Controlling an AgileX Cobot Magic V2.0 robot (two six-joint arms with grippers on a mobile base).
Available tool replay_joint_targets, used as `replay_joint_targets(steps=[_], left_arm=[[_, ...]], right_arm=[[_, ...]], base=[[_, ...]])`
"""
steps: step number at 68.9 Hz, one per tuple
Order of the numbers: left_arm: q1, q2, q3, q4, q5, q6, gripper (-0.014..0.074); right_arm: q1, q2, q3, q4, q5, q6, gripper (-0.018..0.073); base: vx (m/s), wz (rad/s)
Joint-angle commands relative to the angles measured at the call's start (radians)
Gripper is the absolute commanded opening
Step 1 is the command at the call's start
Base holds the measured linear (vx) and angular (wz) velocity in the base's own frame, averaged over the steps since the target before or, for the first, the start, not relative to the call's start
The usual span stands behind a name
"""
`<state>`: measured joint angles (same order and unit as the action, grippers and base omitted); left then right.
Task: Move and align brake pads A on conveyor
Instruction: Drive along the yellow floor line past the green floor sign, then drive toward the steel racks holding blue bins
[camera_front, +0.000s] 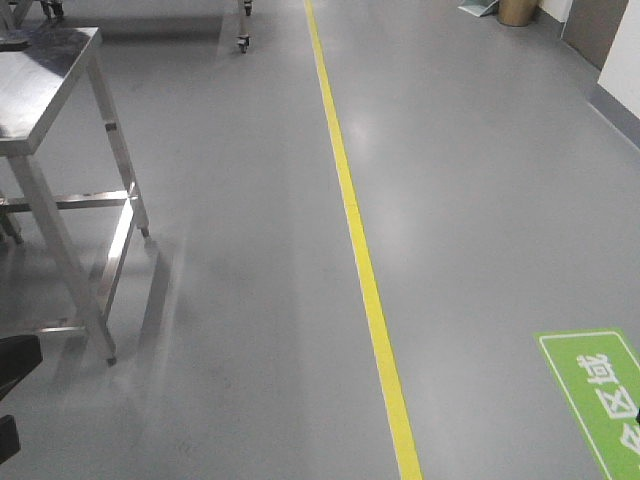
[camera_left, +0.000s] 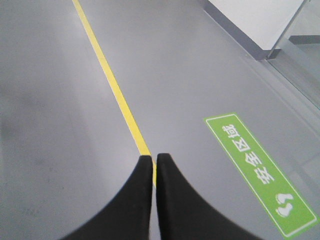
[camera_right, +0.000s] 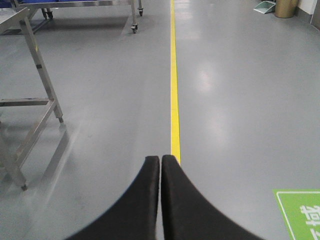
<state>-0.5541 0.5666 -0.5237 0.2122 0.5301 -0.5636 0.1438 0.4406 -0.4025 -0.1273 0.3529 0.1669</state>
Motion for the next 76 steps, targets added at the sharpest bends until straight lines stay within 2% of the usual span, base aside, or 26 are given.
replay_joint_targets(steps=[1, 76], left_arm=[[-0.006, 0.000, -0.026, 0.008, -0.066, -0.007, -0.0006], [-0.006, 0.000, -0.026, 0.008, -0.066, -0.007, -0.0006]], right_arm=[[-0.005, 0.005, -0.025, -0.012, -0.075, -0.011, -0.0008], [-0.005, 0.005, -0.025, -0.012, -0.075, -0.011, -0.0008]], base=[[0.48, -0.01], [0.47, 0.00]])
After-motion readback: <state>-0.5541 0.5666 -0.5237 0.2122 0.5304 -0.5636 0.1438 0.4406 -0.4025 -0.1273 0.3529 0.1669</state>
